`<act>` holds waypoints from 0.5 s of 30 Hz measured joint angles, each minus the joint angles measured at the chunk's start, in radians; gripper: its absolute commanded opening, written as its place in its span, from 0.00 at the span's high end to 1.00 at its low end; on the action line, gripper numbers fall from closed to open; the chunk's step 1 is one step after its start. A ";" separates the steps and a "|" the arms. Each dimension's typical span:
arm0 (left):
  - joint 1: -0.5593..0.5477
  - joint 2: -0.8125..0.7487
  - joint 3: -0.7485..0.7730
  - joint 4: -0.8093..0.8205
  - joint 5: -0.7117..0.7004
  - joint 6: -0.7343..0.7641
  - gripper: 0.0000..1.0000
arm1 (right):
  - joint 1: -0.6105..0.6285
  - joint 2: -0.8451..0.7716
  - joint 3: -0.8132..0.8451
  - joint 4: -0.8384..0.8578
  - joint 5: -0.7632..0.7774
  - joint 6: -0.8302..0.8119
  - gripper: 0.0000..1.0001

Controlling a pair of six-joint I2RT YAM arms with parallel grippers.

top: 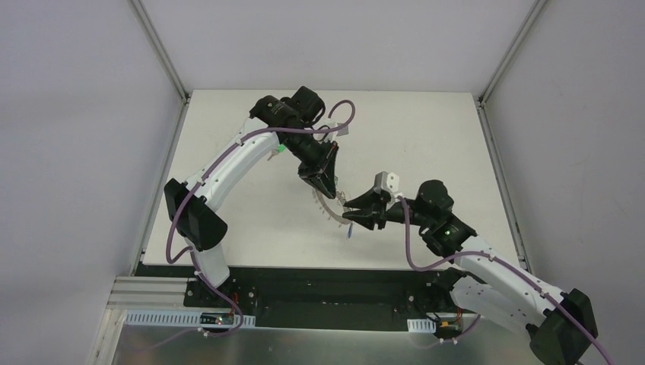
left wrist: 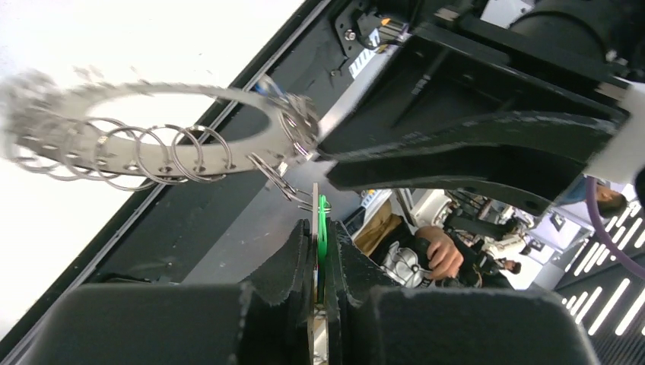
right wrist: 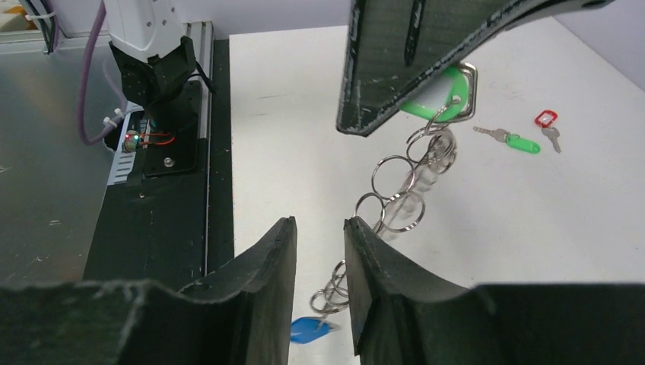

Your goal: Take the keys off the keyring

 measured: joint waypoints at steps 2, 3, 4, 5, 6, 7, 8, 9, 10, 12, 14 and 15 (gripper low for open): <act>0.002 -0.003 -0.002 0.009 0.019 -0.009 1.00 | 0.000 0.025 0.010 -0.017 0.011 -0.003 0.65; 0.002 -0.005 -0.002 0.013 0.028 -0.014 1.00 | 0.000 0.037 0.013 -0.021 0.023 -0.005 0.66; 0.002 -0.007 -0.005 0.018 0.035 -0.018 1.00 | 0.001 0.053 0.017 -0.027 0.045 -0.007 0.66; 0.002 -0.011 -0.010 0.024 0.044 -0.021 1.00 | 0.001 0.066 0.019 -0.034 0.064 -0.009 0.66; 0.002 -0.014 -0.014 0.026 0.050 -0.024 1.00 | 0.001 0.074 0.020 -0.039 0.082 -0.011 0.66; 0.002 -0.017 -0.018 0.029 0.055 -0.025 1.00 | 0.001 0.082 0.021 -0.043 0.106 -0.016 0.65; 0.002 -0.019 -0.018 0.031 0.059 -0.026 1.00 | 0.001 0.089 0.021 -0.047 0.132 -0.022 0.65; 0.002 -0.020 -0.019 0.034 0.065 -0.026 1.00 | 0.001 0.093 0.021 -0.050 0.155 -0.028 0.64; 0.002 -0.021 -0.021 0.038 0.073 -0.026 1.00 | 0.001 0.093 0.021 -0.053 0.180 -0.035 0.64; 0.004 -0.024 -0.025 0.039 0.079 -0.026 1.00 | 0.001 0.093 0.022 -0.057 0.214 -0.051 0.64; 0.005 -0.025 -0.028 0.039 0.081 -0.026 1.00 | 0.001 0.093 0.028 -0.071 0.241 -0.068 0.63; 0.005 -0.025 -0.029 0.039 0.082 -0.026 1.00 | 0.001 0.092 0.033 -0.080 0.253 -0.077 0.62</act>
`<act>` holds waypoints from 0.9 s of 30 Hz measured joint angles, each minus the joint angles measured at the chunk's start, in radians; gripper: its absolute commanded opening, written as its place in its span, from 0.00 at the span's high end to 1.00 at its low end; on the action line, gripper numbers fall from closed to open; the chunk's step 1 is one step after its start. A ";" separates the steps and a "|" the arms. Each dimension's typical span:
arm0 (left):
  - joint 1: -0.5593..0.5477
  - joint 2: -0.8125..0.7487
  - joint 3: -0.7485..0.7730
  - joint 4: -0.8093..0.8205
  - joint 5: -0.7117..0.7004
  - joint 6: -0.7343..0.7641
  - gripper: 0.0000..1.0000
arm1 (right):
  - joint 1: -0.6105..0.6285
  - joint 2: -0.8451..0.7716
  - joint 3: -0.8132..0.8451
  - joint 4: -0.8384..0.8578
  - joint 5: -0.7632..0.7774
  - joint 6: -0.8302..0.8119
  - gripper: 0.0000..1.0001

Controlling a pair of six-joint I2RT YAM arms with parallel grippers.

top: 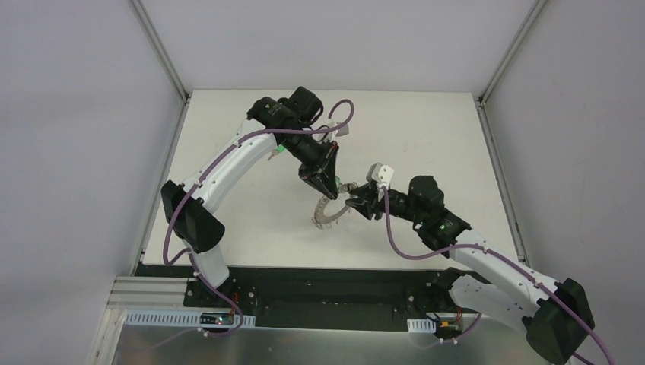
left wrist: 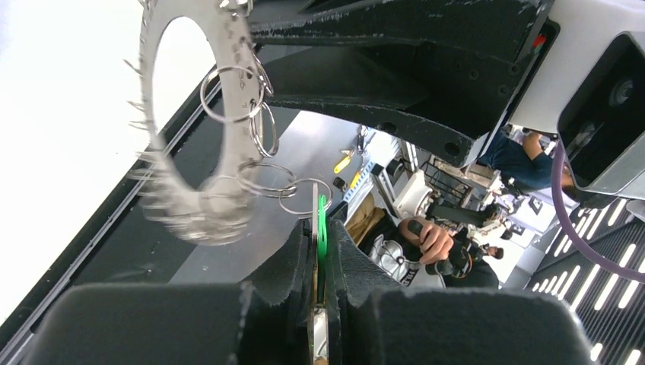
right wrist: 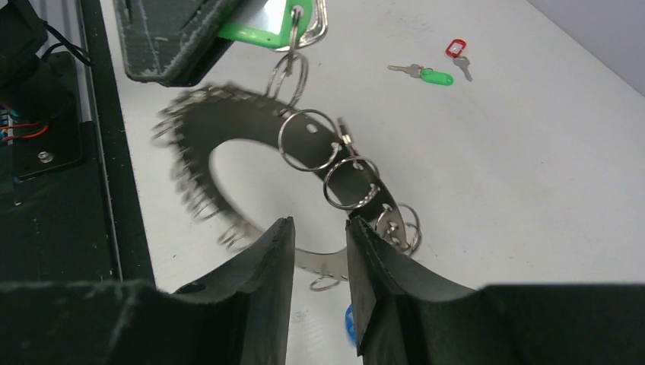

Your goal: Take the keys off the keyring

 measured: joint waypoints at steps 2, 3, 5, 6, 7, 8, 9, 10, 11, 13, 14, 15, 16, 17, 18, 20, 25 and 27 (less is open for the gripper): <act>0.000 0.000 -0.001 0.000 0.006 0.000 1.00 | -0.002 -0.002 0.009 -0.017 0.011 -0.013 0.59; 0.000 0.000 -0.001 0.000 0.015 0.000 1.00 | -0.003 -0.006 0.012 -0.024 0.011 -0.019 0.58; 0.000 0.000 -0.001 0.000 0.028 0.000 1.00 | -0.007 -0.021 0.013 -0.027 0.003 -0.029 0.57; 0.000 0.000 -0.002 0.001 0.038 0.000 1.00 | -0.008 -0.030 0.013 -0.028 -0.005 -0.032 0.57; 0.000 0.000 -0.004 0.002 0.048 0.000 1.00 | -0.008 -0.038 0.013 -0.027 -0.016 -0.035 0.57; 0.000 0.000 -0.005 0.002 0.052 0.000 1.00 | -0.008 -0.042 0.014 -0.027 -0.024 -0.037 0.57; 0.000 0.000 -0.007 0.002 0.058 0.000 1.00 | -0.008 -0.046 0.015 -0.027 -0.037 -0.039 0.57; 0.000 0.000 -0.011 0.004 0.068 0.000 1.00 | -0.008 -0.048 0.017 -0.027 -0.051 -0.042 0.57; 0.000 0.000 -0.014 0.004 0.072 0.000 1.00 | -0.008 -0.048 0.018 -0.026 -0.058 -0.043 0.57; 0.000 0.000 -0.022 0.007 0.079 0.000 1.00 | -0.008 -0.050 0.021 -0.027 -0.080 -0.050 0.57; 0.000 0.000 -0.026 0.009 0.079 0.000 1.00 | -0.008 -0.052 0.023 -0.026 -0.089 -0.052 0.57; 0.000 0.000 -0.028 0.010 0.081 0.000 1.00 | -0.008 -0.054 0.026 -0.026 -0.095 -0.054 0.57; 0.000 0.000 -0.030 0.010 0.085 0.000 1.00 | -0.008 -0.056 0.029 -0.026 -0.103 -0.055 0.57; 0.000 0.000 -0.032 0.011 0.089 0.000 1.00 | -0.008 -0.058 0.034 -0.026 -0.107 -0.057 0.58; 0.000 0.000 -0.034 0.013 0.094 0.000 1.00 | -0.008 -0.058 0.040 -0.026 -0.111 -0.058 0.58; 0.000 0.000 -0.035 0.016 0.098 0.000 1.00 | -0.008 -0.058 0.055 -0.024 -0.114 -0.061 0.58; 0.000 0.000 -0.035 0.020 0.105 0.000 1.00 | -0.008 -0.051 0.089 -0.018 -0.123 -0.066 0.59; 0.000 0.000 -0.035 0.021 0.108 0.000 1.00 | -0.008 -0.038 0.100 -0.013 -0.130 -0.066 0.60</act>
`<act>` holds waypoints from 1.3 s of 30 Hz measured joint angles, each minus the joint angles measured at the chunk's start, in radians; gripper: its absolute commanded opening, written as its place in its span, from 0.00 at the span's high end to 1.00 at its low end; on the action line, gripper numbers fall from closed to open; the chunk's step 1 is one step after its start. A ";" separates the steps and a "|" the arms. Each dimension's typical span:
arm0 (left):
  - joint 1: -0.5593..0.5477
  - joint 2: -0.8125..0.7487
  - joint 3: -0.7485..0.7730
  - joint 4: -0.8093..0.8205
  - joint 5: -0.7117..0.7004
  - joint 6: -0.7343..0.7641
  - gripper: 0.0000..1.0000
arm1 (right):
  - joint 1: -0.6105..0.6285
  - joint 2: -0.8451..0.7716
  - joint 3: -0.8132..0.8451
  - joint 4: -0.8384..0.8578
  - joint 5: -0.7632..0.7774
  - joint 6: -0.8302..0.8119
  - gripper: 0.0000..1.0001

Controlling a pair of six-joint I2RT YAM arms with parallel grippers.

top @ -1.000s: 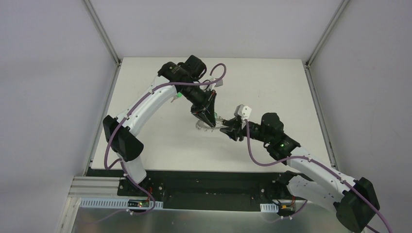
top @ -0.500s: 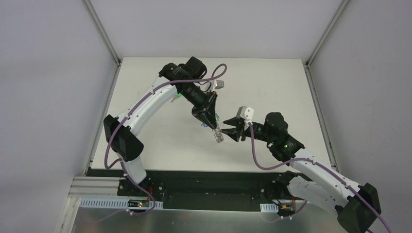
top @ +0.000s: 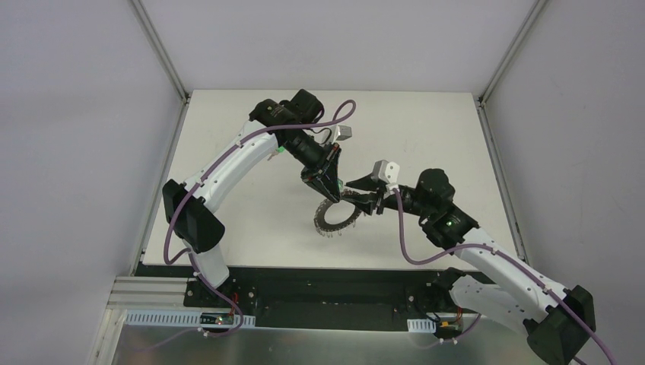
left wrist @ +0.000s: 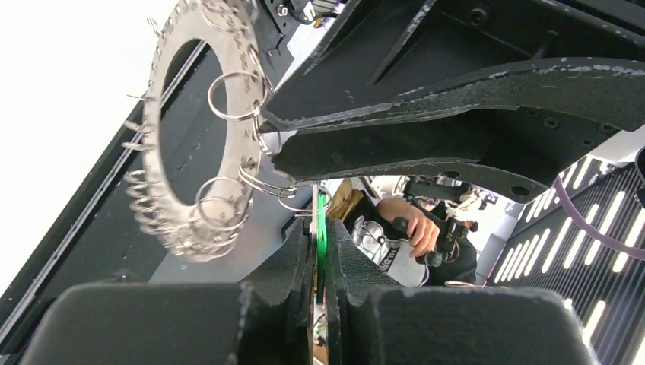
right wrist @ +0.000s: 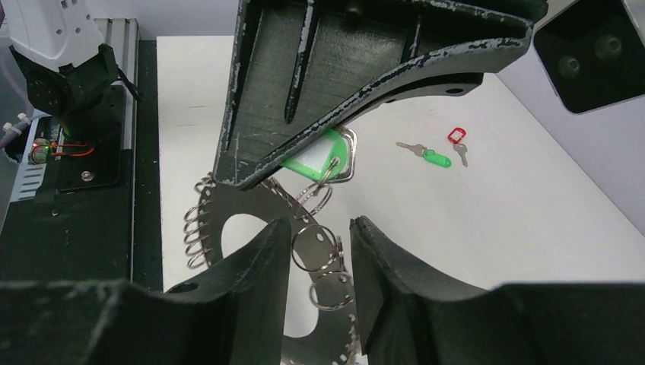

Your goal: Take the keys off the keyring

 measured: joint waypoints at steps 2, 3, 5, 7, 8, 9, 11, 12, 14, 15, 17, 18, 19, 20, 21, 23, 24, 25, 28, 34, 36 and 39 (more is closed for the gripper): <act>0.000 0.000 0.000 0.001 0.007 0.000 1.00 | 0.000 0.015 0.007 0.003 -0.007 0.001 0.60; 0.000 0.000 0.000 0.002 0.011 0.000 1.00 | 0.000 0.023 0.009 0.008 -0.013 0.003 0.60; 0.000 0.000 0.000 0.003 0.015 0.000 1.00 | 0.000 0.035 0.010 0.016 -0.022 0.010 0.61; 0.000 0.000 0.000 0.004 0.016 0.000 1.00 | 0.000 0.045 0.011 0.027 -0.031 0.018 0.61; 0.000 0.000 0.000 0.004 0.016 0.000 1.00 | 0.000 0.050 0.012 0.032 -0.038 0.022 0.61; 0.000 0.000 0.000 0.005 0.016 0.000 1.00 | 0.000 0.055 0.014 0.036 -0.043 0.027 0.61; 0.000 0.000 0.000 0.007 0.019 0.000 1.00 | 0.000 0.074 0.028 0.042 -0.057 0.040 0.62; 0.000 0.000 0.000 0.009 0.021 -0.001 1.00 | 0.000 0.082 0.035 0.046 -0.061 0.046 0.63; 0.000 0.000 0.000 0.011 0.023 -0.001 1.00 | 0.000 0.096 0.047 0.058 -0.069 0.056 0.70; 0.000 0.000 0.000 0.012 0.023 -0.001 1.00 | 0.000 0.099 0.049 0.063 -0.070 0.060 0.77; 0.000 0.000 0.000 0.014 0.024 -0.001 1.00 | 0.000 0.101 0.050 0.070 -0.071 0.066 0.86; 0.000 0.000 0.000 0.014 0.025 -0.001 1.00 | -0.001 0.101 0.050 0.071 -0.073 0.069 0.89; 0.000 0.000 0.000 0.014 0.026 -0.001 1.00 | -0.001 0.101 0.050 0.071 -0.072 0.071 0.91; 0.001 0.000 0.000 0.014 0.026 -0.002 1.00 | -0.002 0.101 0.050 0.070 -0.073 0.073 0.95; 0.002 0.000 0.000 0.014 0.026 -0.003 1.00 | -0.002 0.101 0.050 0.069 -0.072 0.072 1.00; 0.013 0.000 0.000 0.018 0.027 -0.008 1.00 | -0.002 0.097 0.050 0.064 -0.069 0.068 1.00; 0.019 0.000 0.000 0.021 0.031 -0.011 1.00 | -0.002 0.092 0.050 0.061 -0.066 0.064 1.00; 0.023 0.000 0.000 0.024 0.034 -0.015 1.00 | -0.003 0.085 0.050 0.057 -0.060 0.060 1.00; 0.040 0.000 0.000 0.033 0.057 -0.029 1.00 | -0.006 0.053 0.050 0.050 -0.043 0.051 1.00; 0.053 -0.008 -0.019 0.054 0.072 -0.035 1.00 | -0.006 -0.029 0.024 0.027 -0.046 0.034 1.00; 0.051 -0.008 -0.025 0.056 0.077 -0.035 1.00 | -0.006 -0.048 0.017 0.019 -0.046 0.030 1.00; 0.052 -0.008 -0.035 0.058 0.093 -0.036 1.00 | -0.006 -0.064 0.016 0.014 -0.047 0.019 1.00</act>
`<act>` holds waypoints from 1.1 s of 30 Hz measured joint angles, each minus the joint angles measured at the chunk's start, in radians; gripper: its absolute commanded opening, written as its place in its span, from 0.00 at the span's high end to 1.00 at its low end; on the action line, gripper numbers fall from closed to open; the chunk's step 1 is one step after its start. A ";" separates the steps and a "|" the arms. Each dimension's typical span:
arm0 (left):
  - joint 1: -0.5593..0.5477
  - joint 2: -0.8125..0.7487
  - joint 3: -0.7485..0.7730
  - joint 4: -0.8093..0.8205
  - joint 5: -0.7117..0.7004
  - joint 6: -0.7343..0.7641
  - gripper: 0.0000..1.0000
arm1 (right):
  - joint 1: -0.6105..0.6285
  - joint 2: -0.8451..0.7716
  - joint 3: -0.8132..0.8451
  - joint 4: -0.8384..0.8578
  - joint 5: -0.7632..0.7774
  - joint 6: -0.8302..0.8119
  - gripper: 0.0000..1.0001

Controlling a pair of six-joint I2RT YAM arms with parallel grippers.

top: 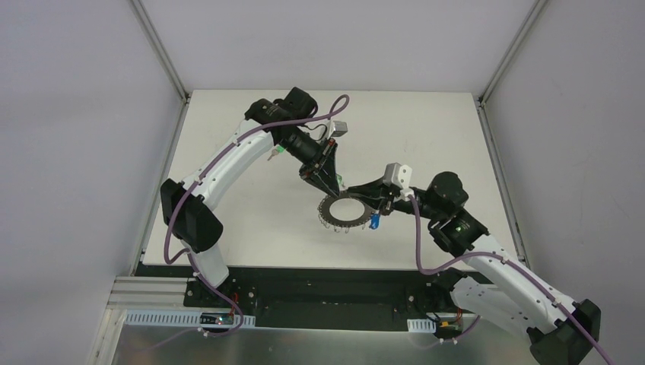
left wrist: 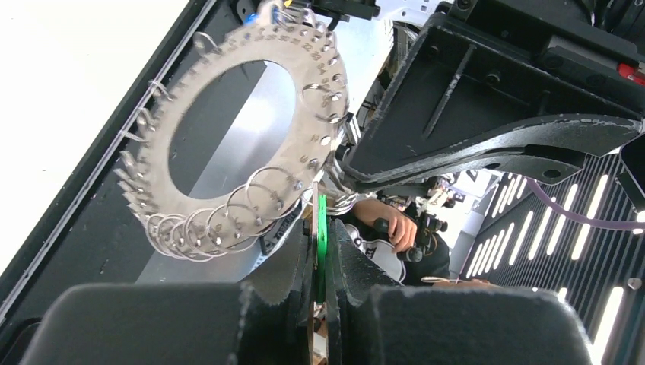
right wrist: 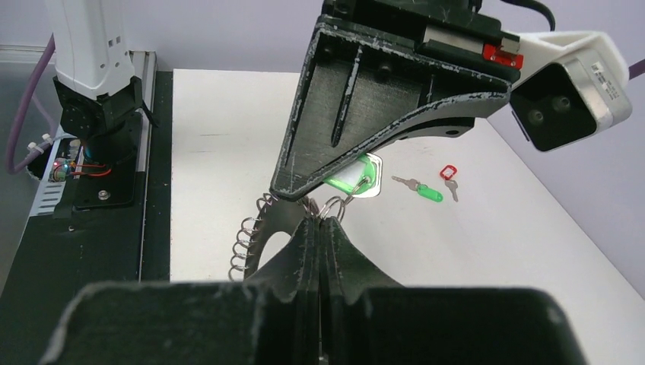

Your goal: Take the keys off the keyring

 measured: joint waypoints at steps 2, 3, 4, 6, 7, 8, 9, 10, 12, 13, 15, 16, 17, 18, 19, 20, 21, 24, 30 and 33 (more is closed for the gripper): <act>0.001 0.000 -0.009 0.004 0.004 0.000 1.00 | 0.000 -0.011 -0.006 0.005 -0.004 -0.003 0.90; 0.001 0.000 -0.015 0.008 0.005 0.000 1.00 | 0.000 -0.018 -0.013 0.010 -0.006 -0.004 0.79; 0.001 0.000 -0.022 0.008 0.002 0.000 1.00 | 0.000 -0.024 -0.020 0.012 -0.007 -0.005 0.75; 0.001 0.000 -0.032 0.009 0.002 0.000 1.00 | 0.000 -0.026 -0.034 0.025 -0.003 0.000 0.70; 0.001 0.000 -0.032 0.009 0.000 0.000 1.00 | 0.000 -0.025 -0.040 0.027 0.001 0.003 0.69; 0.001 0.000 -0.032 0.010 0.001 0.000 1.00 | 0.000 -0.025 -0.043 0.028 0.003 0.003 0.68; 0.002 0.000 -0.032 0.012 0.001 0.000 1.00 | 0.000 -0.025 -0.048 0.028 0.005 0.004 0.68; 0.002 0.000 -0.032 0.014 0.002 0.000 1.00 | 0.000 -0.025 -0.051 0.028 0.005 0.005 0.68; 0.002 0.000 -0.032 0.017 0.002 0.000 1.00 | 0.000 -0.024 -0.055 0.028 0.005 0.006 0.67; 0.002 0.000 -0.032 0.017 0.003 0.000 1.00 | 0.000 -0.022 -0.056 0.028 0.005 0.006 0.66; 0.007 -0.001 -0.032 0.018 0.005 0.000 1.00 | 0.000 -0.013 -0.056 0.029 0.005 0.008 0.66; 0.007 -0.001 -0.032 0.018 0.005 0.000 1.00 | 0.000 -0.006 -0.056 0.029 0.005 0.008 0.65; 0.007 -0.001 -0.032 0.018 0.005 0.000 1.00 | 0.000 0.000 -0.056 0.029 0.005 0.008 0.66; 0.008 -0.001 -0.032 0.018 0.005 0.000 1.00 | 0.000 0.009 -0.056 0.030 0.004 0.008 0.66; 0.008 -0.001 -0.032 0.018 0.005 0.000 1.00 | 0.000 0.019 -0.055 0.030 0.004 0.008 0.66; 0.008 -0.002 -0.032 0.018 0.005 0.000 1.00 | 0.000 0.030 -0.054 0.030 0.003 0.008 0.65; 0.008 -0.002 -0.032 0.018 0.006 0.000 1.00 | 0.000 0.039 -0.053 0.031 0.003 0.008 0.66; 0.008 -0.005 -0.032 0.019 0.010 -0.001 1.00 | 0.000 0.074 -0.037 0.032 0.005 0.008 0.65; 0.008 -0.022 -0.036 0.020 0.013 -0.001 1.00 | 0.000 0.125 -0.010 0.061 0.001 0.016 0.64; 0.008 -0.030 -0.038 0.020 0.020 -0.001 1.00 | 0.000 0.163 0.011 0.081 -0.005 0.024 0.64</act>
